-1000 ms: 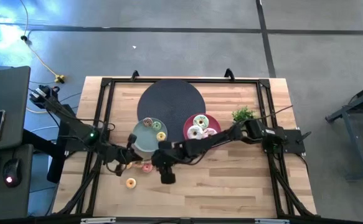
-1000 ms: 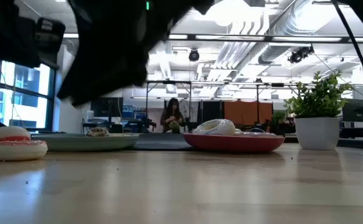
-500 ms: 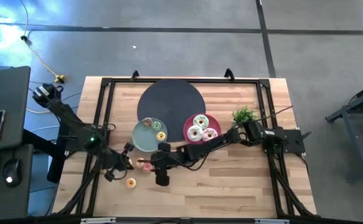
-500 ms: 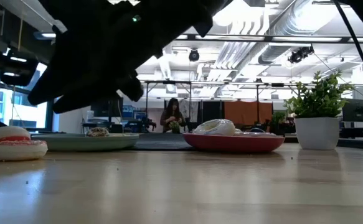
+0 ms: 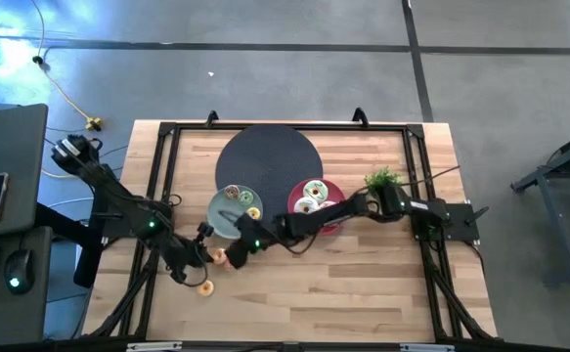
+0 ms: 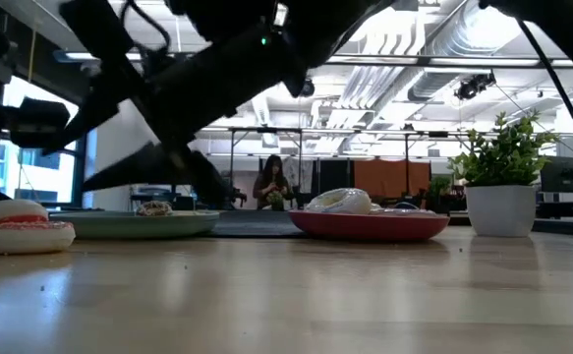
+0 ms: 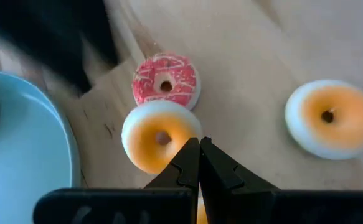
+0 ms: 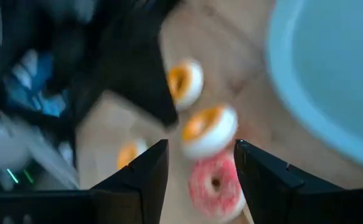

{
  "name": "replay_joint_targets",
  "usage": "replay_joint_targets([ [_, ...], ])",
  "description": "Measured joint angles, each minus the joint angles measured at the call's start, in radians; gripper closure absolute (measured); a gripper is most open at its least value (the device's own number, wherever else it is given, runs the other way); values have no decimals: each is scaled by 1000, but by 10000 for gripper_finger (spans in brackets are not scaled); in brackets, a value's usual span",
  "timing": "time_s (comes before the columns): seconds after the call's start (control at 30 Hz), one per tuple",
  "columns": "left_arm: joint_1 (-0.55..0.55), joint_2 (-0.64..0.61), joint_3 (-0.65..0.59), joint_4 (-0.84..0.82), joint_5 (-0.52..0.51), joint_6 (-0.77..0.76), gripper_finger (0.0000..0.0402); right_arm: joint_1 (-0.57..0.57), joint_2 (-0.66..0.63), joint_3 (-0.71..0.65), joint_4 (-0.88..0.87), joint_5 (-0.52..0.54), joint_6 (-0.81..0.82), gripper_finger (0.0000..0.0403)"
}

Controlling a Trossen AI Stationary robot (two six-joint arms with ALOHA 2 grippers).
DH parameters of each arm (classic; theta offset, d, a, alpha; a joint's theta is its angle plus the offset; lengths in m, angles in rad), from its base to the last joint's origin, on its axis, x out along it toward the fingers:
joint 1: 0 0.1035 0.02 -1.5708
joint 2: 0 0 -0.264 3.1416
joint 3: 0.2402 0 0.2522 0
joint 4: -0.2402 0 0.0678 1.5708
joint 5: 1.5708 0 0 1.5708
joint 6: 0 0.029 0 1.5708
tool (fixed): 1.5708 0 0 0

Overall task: Pick & Place donuts
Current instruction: Put the small red doughnut on the blue plate

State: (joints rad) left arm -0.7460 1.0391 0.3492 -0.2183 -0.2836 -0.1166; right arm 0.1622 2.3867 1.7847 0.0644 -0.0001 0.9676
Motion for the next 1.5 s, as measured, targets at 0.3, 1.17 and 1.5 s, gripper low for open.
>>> replay_joint_targets([
  [0.3,0,88,-1,58,-27,8,402,-23,-2,-1,-107,-134,19,229],
  [1.17,3,124,59,-85,-76,0,402,-20,-3,-1,-88,-171,167,217],
  [1.5,87,240,59,91,-39,64,402,-35,5,-1,-70,-152,162,165],
])
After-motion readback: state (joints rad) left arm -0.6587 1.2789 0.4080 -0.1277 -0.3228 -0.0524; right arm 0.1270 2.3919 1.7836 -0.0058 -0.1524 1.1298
